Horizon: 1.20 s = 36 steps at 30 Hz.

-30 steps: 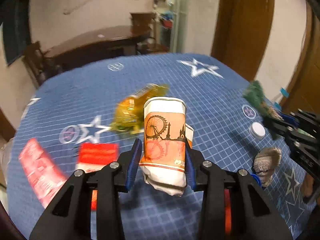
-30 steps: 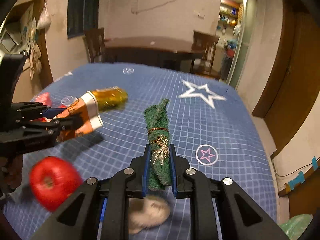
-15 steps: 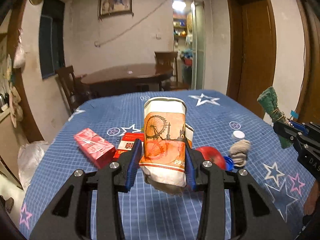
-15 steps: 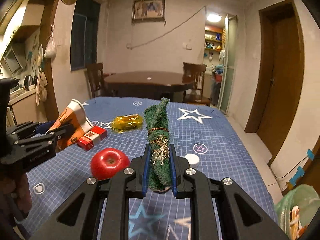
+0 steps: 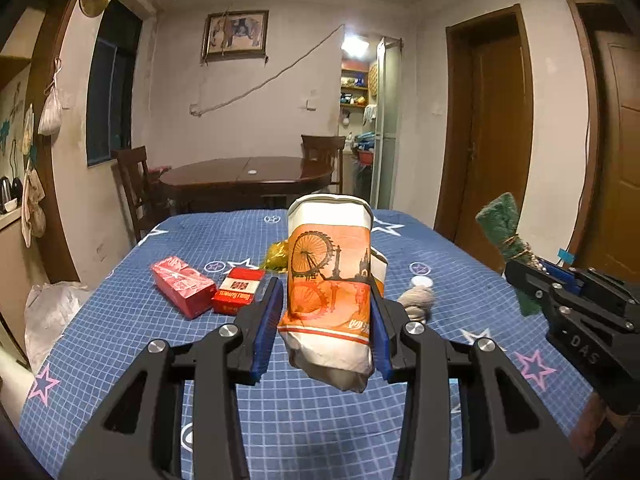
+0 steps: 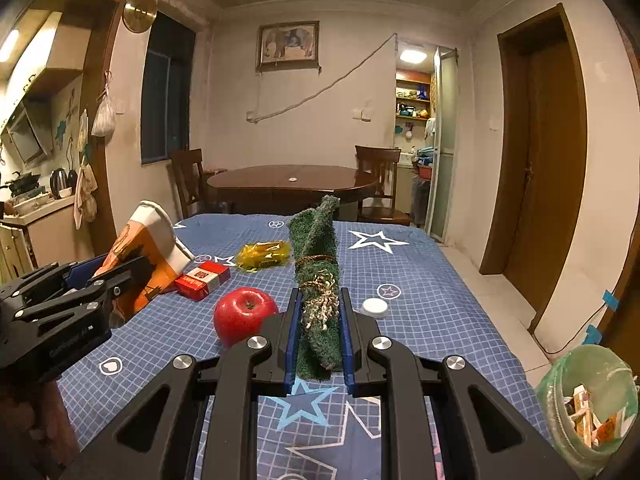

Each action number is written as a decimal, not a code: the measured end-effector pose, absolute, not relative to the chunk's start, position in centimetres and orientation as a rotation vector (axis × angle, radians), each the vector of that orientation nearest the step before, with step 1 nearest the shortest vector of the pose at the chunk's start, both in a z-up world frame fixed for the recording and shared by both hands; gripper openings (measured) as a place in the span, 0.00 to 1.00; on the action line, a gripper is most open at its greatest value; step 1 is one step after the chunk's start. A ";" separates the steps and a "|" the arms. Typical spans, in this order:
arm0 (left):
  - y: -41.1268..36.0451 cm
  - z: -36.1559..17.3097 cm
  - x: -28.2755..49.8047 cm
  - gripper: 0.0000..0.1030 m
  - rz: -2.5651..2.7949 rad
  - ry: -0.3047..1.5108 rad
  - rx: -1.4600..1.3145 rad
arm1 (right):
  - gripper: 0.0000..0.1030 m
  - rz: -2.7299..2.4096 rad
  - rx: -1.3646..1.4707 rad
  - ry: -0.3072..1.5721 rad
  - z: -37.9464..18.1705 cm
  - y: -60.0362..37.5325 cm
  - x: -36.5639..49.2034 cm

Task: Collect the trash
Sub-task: 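Carry the paper cup in the left tool and green cloth in the right tool to the bin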

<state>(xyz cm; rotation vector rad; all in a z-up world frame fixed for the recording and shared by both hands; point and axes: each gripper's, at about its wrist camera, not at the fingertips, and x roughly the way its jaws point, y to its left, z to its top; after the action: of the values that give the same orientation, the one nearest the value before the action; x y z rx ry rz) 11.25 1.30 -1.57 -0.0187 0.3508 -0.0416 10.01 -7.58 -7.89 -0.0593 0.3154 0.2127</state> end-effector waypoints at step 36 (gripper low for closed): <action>-21.9 -1.9 15.8 0.37 -0.436 0.384 0.057 | 0.18 -0.187 0.039 0.372 -7.3 -38.2 3.0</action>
<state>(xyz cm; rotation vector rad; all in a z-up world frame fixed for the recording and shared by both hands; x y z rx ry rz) 15.81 -21.91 -1.94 0.0572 0.3844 -0.4362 3.00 -38.22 -7.34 0.0393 0.3720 -0.1873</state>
